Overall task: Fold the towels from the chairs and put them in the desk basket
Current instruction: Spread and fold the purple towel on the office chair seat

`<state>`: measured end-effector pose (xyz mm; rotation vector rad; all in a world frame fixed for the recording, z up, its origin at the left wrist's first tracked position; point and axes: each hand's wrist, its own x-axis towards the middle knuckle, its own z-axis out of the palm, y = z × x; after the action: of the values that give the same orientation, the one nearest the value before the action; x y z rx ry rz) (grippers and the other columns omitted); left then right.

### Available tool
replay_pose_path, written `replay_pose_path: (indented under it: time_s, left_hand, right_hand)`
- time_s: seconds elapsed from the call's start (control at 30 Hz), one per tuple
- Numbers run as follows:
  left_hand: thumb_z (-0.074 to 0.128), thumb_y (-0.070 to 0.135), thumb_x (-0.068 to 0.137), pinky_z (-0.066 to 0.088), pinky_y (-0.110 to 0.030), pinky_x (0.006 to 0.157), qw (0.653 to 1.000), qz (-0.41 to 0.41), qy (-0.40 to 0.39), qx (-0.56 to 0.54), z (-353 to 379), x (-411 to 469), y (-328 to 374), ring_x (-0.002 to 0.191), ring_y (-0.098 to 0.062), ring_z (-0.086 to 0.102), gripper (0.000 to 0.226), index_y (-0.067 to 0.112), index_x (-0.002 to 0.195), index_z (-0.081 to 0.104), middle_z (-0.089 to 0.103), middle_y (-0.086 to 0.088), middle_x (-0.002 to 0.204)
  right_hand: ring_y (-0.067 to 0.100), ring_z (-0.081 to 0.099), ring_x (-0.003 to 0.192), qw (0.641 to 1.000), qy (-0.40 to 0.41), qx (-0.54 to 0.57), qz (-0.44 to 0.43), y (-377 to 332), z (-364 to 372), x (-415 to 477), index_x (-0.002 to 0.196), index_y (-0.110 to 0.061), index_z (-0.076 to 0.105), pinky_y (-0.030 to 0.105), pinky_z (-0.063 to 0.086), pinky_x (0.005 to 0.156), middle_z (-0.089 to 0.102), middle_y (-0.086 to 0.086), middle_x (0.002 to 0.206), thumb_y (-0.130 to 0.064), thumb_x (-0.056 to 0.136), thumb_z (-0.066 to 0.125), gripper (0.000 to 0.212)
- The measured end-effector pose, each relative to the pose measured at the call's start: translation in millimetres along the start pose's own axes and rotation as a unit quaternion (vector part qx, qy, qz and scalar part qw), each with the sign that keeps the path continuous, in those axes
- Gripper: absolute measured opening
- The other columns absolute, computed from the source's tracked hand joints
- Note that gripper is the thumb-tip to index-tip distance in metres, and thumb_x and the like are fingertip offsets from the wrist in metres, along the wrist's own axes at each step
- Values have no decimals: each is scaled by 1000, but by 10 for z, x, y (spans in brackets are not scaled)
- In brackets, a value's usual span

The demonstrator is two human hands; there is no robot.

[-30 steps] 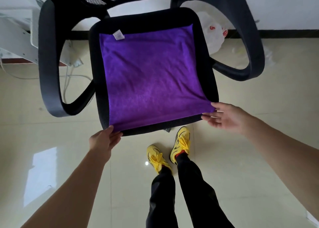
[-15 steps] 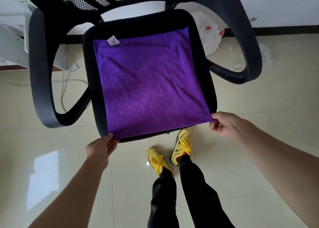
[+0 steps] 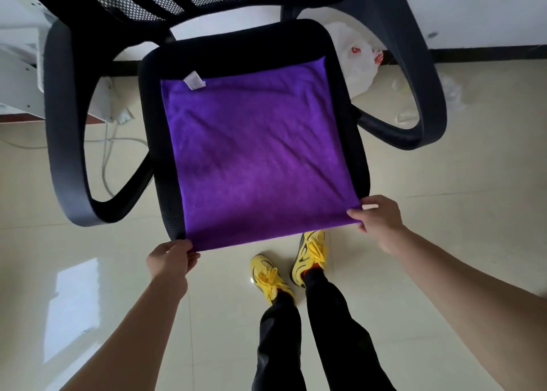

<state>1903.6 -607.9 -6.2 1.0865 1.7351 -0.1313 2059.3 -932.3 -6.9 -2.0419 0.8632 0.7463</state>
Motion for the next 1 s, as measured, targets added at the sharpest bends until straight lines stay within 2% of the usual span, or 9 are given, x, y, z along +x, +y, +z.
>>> replay_pose_path:
  time_s: [0.13,0.2,0.33,0.43,0.6,0.7,0.8,0.9,1.0]
  left_hand:
    - [64,3,80,52,-33,59,993,51,25,99,-18,-70,-49,60,-29,57,14,4,92,57,60,-16,80]
    - [65,7,77,48,-37,69,963,141,62,220,18,-141,17,77,-34,59,17,8,92,58,64,-14,87]
    - [60,7,78,40,-36,72,873,374,65,306,287,-212,403,91,-34,54,15,7,93,62,57,-14,96]
    - [59,8,81,47,-44,79,783,502,23,365,641,-110,777,103,-38,51,25,8,105,66,55,-17,108]
    - [52,29,94,32,-51,106,646,557,-19,522,1224,199,1327,137,-37,28,51,22,143,41,29,-15,152]
    - [39,46,97,17,-48,115,614,538,1,577,1297,414,1375,147,-33,7,61,28,152,18,9,-11,160]
    - [34,49,97,14,-50,117,599,537,10,595,1275,436,1320,147,-35,3,64,26,153,13,8,-14,160]
    - [36,47,96,12,-54,116,618,530,22,580,1401,365,1356,146,-39,4,64,25,152,17,11,-17,159]
    - [35,48,97,13,-57,116,612,558,25,560,1553,373,1458,145,-41,8,58,28,151,24,17,-16,158]
  right_hand:
    - [27,65,82,980,1,-194,-50,-8,-56,-46,102,-16,62,36,53,77,70,7,97,-19,74,76,31]
    - [26,62,95,952,33,-272,-135,-161,-39,-89,111,-19,60,31,45,76,66,1,101,-22,80,69,32]
    - [30,58,98,884,90,-284,-359,-676,242,-12,111,-15,63,32,45,70,63,8,105,-17,89,59,23]
    - [37,53,114,820,69,-310,-476,-1106,659,179,122,-6,58,46,51,85,59,17,122,-14,90,56,33]
    - [29,22,146,698,-31,-445,-560,-1511,1212,488,147,-9,36,49,30,111,30,13,156,-35,98,43,56]
    - [23,17,148,669,13,-496,-554,-1575,995,912,150,-13,29,50,22,115,22,6,160,-49,95,28,66]
    - [26,12,149,711,72,-495,-495,-1646,690,1217,152,-10,22,51,18,116,15,9,161,-50,98,25,67]
    - [31,7,149,756,114,-455,-456,-1841,715,1165,152,-8,18,54,15,117,11,15,161,-46,100,29,65]
    - [30,12,148,673,67,-466,-570,-1870,998,948,151,-10,25,52,16,117,16,14,160,-42,99,32,62]
